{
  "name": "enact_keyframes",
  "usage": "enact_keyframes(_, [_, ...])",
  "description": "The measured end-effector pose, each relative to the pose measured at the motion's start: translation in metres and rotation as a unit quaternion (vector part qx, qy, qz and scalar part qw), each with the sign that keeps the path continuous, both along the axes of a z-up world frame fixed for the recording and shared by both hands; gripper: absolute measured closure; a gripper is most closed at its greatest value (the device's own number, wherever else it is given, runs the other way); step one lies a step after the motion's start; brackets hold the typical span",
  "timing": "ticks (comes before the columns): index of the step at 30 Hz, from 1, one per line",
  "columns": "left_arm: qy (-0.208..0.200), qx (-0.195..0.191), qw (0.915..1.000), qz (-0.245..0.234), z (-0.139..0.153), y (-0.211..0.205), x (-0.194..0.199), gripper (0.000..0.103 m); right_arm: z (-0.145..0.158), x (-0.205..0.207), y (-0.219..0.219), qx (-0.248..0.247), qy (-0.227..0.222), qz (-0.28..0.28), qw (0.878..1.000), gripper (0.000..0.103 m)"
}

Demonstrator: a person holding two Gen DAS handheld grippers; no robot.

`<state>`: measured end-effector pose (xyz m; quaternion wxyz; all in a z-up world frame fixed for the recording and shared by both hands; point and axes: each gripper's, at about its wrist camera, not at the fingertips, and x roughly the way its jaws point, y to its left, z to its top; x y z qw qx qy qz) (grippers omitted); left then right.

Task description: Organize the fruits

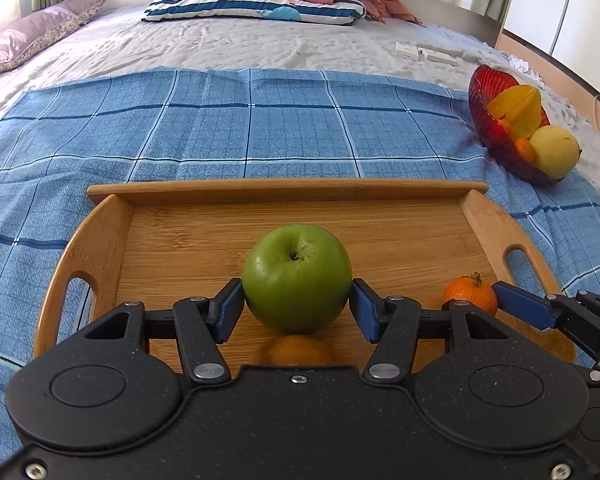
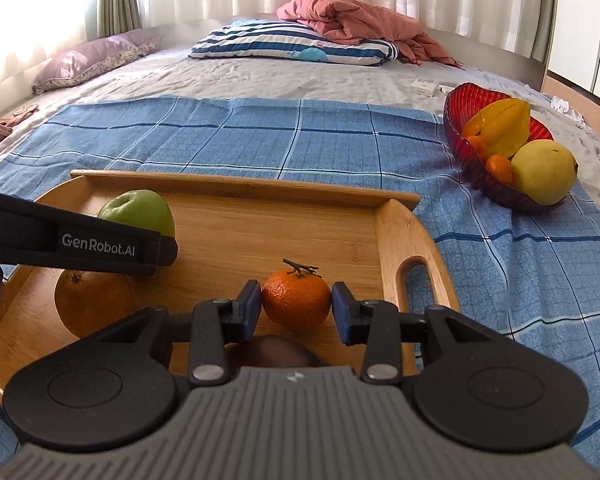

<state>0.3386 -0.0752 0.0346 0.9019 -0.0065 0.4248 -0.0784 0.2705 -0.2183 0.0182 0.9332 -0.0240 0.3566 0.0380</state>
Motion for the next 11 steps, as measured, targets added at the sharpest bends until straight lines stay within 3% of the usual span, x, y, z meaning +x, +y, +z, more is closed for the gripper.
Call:
enact_keyframes(6, [-0.001,0.003,1.0000,-0.002,0.0000,-0.0014,0.0001,0.047,-0.0003,-0.0013,-0.0017,0.005,-0.001,-0.003,1.000,0.057])
enact_keyframes(11, [-0.004,0.006,0.9999,-0.008,0.0021,-0.0004,-0.0021,0.047,0.0006,-0.0047,-0.0062,0.014,-0.003,-0.007,1.000,0.035])
